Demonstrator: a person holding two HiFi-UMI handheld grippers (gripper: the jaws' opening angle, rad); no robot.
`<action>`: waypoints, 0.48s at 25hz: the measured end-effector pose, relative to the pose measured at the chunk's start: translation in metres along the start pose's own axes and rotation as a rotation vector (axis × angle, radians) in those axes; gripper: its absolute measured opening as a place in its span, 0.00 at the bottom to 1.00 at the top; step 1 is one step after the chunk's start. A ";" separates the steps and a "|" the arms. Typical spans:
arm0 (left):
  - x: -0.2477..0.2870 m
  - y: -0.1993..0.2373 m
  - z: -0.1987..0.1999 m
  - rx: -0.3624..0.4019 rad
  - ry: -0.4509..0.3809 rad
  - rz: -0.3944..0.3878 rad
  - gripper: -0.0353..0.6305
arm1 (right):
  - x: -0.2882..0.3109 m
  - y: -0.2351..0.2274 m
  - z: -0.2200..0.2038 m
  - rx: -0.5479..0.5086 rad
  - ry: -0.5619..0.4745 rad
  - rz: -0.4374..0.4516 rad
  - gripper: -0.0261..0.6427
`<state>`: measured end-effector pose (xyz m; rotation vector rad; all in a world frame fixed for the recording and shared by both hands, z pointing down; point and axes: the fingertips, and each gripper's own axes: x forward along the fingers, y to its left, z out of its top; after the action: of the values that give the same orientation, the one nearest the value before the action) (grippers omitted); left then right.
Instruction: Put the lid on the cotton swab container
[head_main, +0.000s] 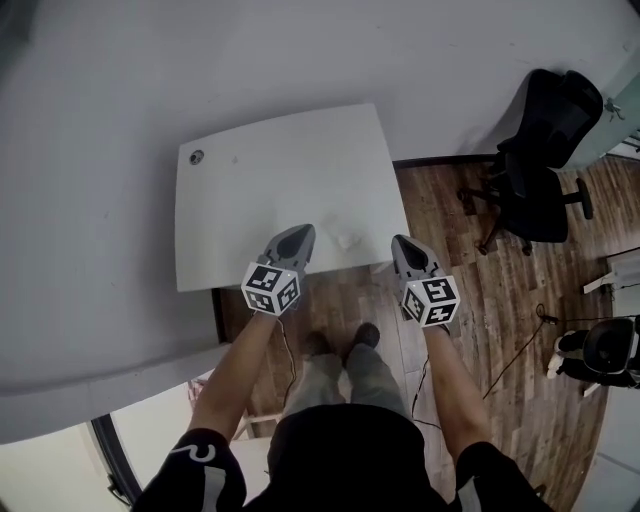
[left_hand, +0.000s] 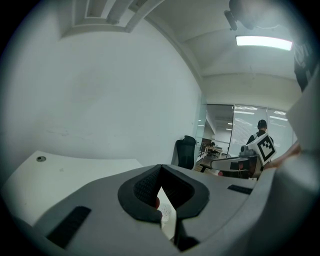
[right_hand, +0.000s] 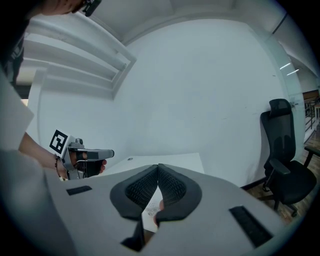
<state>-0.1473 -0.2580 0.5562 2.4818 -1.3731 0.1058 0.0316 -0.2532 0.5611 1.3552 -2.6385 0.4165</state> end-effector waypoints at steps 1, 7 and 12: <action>0.000 0.001 -0.004 -0.001 0.007 -0.005 0.08 | 0.001 0.000 -0.003 0.002 0.001 -0.003 0.06; 0.003 0.010 -0.025 0.003 0.040 -0.038 0.08 | 0.010 0.001 -0.018 0.012 0.002 -0.021 0.06; 0.010 0.021 -0.041 -0.006 0.056 -0.059 0.08 | 0.022 0.007 -0.038 0.013 0.015 -0.009 0.11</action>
<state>-0.1560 -0.2641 0.6020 2.4919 -1.2746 0.1571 0.0128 -0.2546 0.6013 1.3620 -2.6207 0.4420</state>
